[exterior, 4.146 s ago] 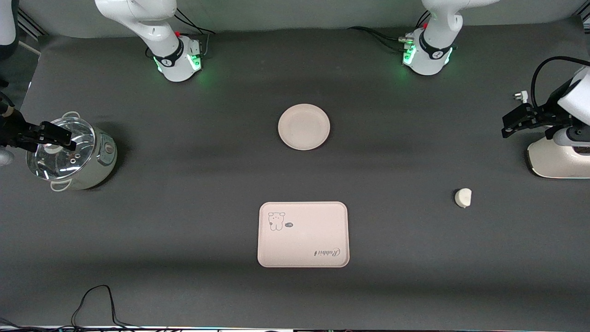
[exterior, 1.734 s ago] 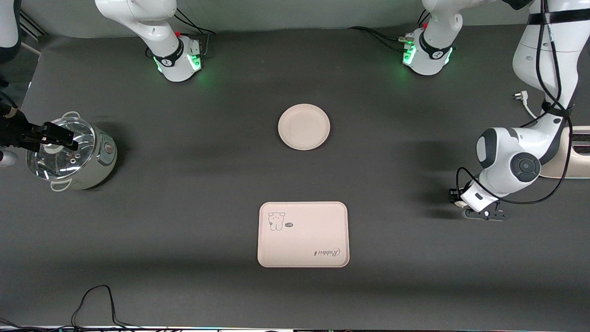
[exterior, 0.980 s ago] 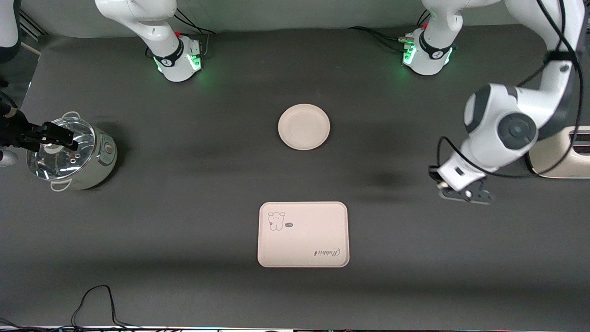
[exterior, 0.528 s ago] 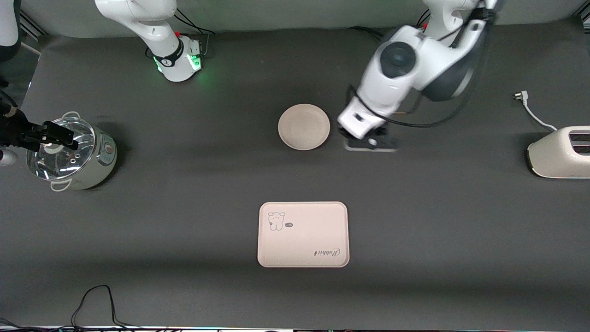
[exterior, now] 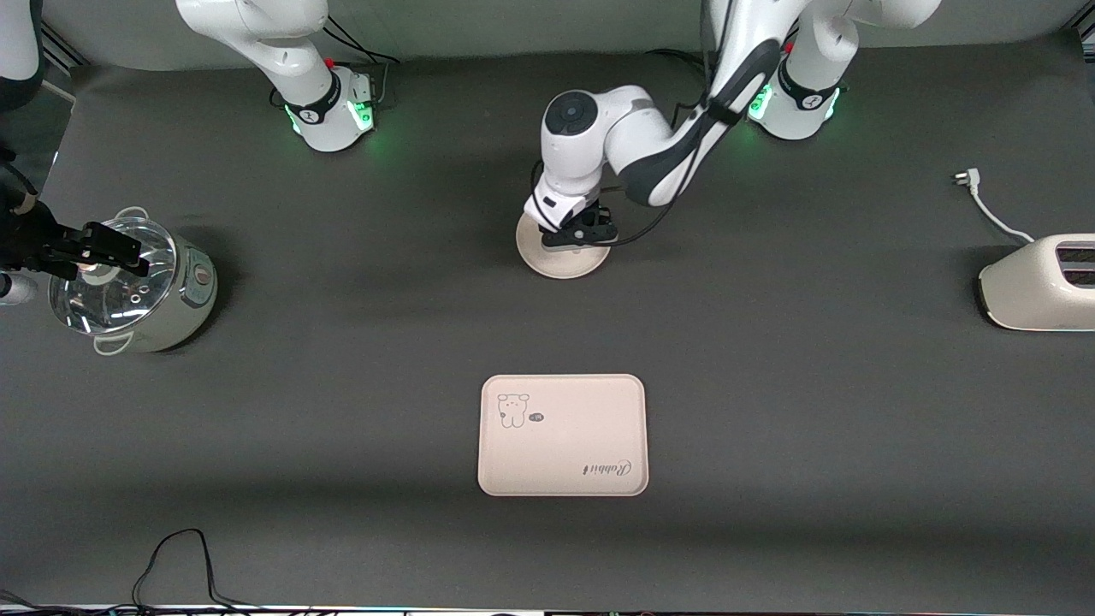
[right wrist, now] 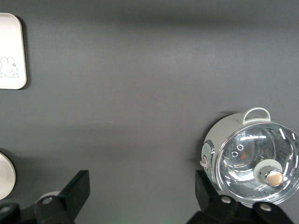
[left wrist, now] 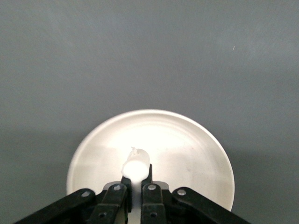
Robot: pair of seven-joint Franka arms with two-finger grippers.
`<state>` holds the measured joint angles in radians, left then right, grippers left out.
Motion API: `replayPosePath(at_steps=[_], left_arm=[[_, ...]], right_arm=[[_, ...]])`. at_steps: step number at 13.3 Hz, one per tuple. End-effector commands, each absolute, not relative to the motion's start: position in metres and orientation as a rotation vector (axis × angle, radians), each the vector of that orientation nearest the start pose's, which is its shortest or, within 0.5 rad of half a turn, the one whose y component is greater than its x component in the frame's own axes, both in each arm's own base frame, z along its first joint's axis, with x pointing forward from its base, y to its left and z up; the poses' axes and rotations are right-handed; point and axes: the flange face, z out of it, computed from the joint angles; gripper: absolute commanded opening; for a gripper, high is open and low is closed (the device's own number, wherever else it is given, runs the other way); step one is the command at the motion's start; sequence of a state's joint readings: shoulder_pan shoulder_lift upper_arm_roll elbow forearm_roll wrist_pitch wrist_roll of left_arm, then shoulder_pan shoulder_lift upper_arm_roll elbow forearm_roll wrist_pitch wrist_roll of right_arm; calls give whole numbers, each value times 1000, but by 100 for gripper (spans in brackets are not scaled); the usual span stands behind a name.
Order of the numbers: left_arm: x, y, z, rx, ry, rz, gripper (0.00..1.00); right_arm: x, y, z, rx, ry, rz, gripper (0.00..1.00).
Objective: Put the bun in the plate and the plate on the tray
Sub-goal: 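Carry the bun with the left gripper over the cream plate, then lower the bun onto the plate and open the left gripper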
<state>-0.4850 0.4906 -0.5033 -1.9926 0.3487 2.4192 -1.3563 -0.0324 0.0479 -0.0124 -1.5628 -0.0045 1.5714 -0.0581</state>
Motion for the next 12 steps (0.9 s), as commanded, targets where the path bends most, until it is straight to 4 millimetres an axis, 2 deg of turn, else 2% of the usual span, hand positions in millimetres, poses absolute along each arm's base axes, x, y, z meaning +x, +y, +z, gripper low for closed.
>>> replayPosePath(at_steps=[1,2,3,4,5,6,12], left_arm=[[343,-510,216,-3161,-350,-9,0],[342,-510,209,-3157,-349,0,0],[342,-508,205,-3149,-330,-10,14],[342,-506,199,-3141,-319,-8,39],[344,-504,196,-3134,-316,-18,77],[344,-504,194,-3131,-312,-23,97],[346,-503,194,-3128,-312,-37,99]], right_arm=[[558,-21,605,-3158,-1,59,100],[558,-22,605,-3158,-1,59,100],[558,-22,605,-3158,4,59,100],[558,-22,605,-3158,4,59,100],[558,-22,605,-3158,2,59,100],[558,-22,605,-3158,2,59,100],[559,-22,604,-3158,2,59,100]])
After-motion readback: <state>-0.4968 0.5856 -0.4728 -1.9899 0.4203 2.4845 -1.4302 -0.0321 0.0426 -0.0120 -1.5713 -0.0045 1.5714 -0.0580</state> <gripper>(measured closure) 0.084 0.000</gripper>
